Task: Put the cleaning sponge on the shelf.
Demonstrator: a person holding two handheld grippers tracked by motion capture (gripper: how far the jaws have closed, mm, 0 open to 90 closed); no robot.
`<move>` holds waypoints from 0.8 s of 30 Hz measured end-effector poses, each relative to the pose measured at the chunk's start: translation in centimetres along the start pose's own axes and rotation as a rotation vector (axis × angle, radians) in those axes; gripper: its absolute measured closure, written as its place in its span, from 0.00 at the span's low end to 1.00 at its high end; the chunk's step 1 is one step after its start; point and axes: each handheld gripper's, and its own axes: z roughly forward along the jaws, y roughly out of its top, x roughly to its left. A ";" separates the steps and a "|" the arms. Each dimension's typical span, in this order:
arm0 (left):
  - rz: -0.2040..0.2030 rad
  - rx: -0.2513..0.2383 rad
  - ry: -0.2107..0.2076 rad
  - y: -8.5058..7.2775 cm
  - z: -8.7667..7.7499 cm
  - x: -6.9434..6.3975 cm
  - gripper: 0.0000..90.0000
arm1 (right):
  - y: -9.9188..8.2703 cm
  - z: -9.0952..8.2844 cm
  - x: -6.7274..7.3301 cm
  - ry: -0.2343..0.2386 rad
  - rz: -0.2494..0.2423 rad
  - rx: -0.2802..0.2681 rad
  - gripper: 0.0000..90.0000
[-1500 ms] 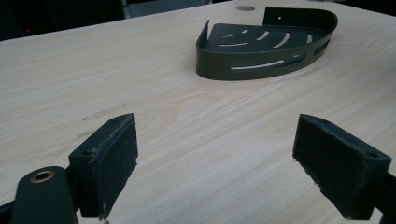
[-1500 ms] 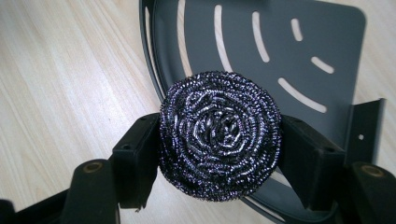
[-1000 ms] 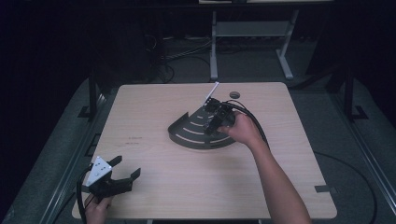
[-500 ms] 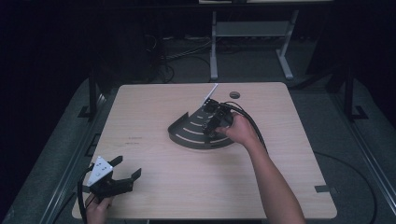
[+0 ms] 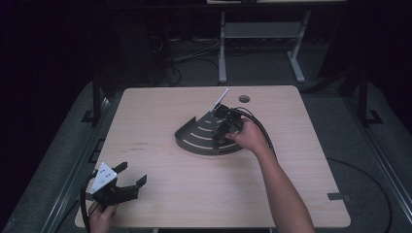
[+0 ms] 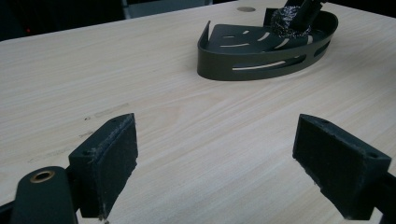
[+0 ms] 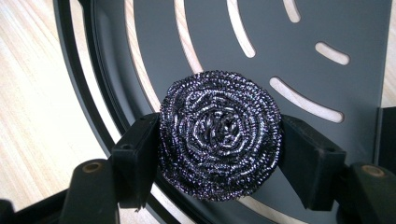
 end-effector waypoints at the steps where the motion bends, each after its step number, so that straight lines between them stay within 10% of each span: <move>1: 0.001 -0.001 0.000 0.0 0.0 0.0 0.15 | 0.0 0.1 0.0 -0.001 0.001 0.003 0.36; 24: 0.001 -0.006 0.002 0.0 0.0 -0.1 0.15 | -0.1 1.6 -0.5 0.012 0.035 -0.003 0.36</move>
